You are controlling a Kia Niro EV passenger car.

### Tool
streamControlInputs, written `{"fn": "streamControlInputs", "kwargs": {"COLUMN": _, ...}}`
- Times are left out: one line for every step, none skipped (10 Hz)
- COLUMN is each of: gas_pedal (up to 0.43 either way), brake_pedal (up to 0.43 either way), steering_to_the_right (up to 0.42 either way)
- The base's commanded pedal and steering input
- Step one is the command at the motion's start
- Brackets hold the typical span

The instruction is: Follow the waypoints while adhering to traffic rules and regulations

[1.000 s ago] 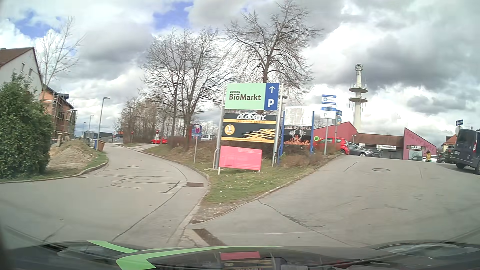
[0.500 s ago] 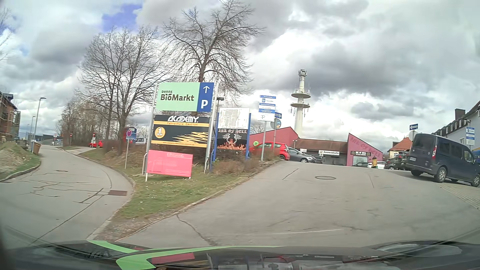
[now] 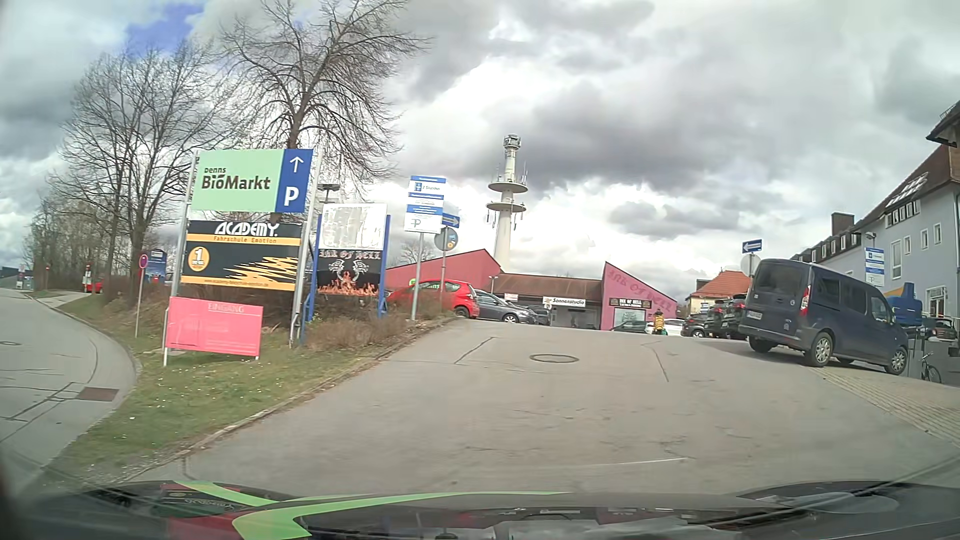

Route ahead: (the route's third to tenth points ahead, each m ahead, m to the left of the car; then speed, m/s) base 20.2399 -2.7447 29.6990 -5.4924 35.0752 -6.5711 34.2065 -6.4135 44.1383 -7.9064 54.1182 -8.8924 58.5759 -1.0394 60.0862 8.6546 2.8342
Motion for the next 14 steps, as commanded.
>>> {"fn": "streamControlInputs", "kwargs": {"gas_pedal": 0.189, "brake_pedal": 0.0, "steering_to_the_right": 0.328}}
{"fn": "streamControlInputs", "kwargs": {"gas_pedal": 0.189, "brake_pedal": 0.0, "steering_to_the_right": 0.297}}
{"fn": "streamControlInputs", "kwargs": {"gas_pedal": 0.189, "brake_pedal": 0.0, "steering_to_the_right": 0.266}}
{"fn": "streamControlInputs", "kwargs": {"gas_pedal": 0.189, "brake_pedal": 0.0, "steering_to_the_right": 0.231}}
{"fn": "streamControlInputs", "kwargs": {"gas_pedal": 0.189, "brake_pedal": 0.0, "steering_to_the_right": 0.203}}
{"fn": "streamControlInputs", "kwargs": {"gas_pedal": 0.189, "brake_pedal": 0.0, "steering_to_the_right": 0.165}}
{"fn": "streamControlInputs", "kwargs": {"gas_pedal": 0.189, "brake_pedal": 0.0, "steering_to_the_right": 0.135}}
{"fn": "streamControlInputs", "kwargs": {"gas_pedal": 0.189, "brake_pedal": 0.0, "steering_to_the_right": 0.104}}
{"fn": "streamControlInputs", "kwargs": {"gas_pedal": 0.189, "brake_pedal": 0.0, "steering_to_the_right": 0.071}}
{"fn": "streamControlInputs", "kwargs": {"gas_pedal": 0.189, "brake_pedal": 0.0, "steering_to_the_right": 0.036}}
{"fn": "streamControlInputs", "kwargs": {"gas_pedal": 0.189, "brake_pedal": 0.0, "steering_to_the_right": 0.011}}
{"fn": "streamControlInputs", "kwargs": {"gas_pedal": 0.22, "brake_pedal": 0.0, "steering_to_the_right": -0.011}}
{"fn": "streamControlInputs", "kwargs": {"gas_pedal": 0.228, "brake_pedal": 0.0, "steering_to_the_right": -0.03}}
{"fn": "streamControlInputs", "kwargs": {"gas_pedal": 0.228, "brake_pedal": 0.0, "steering_to_the_right": -0.034}}
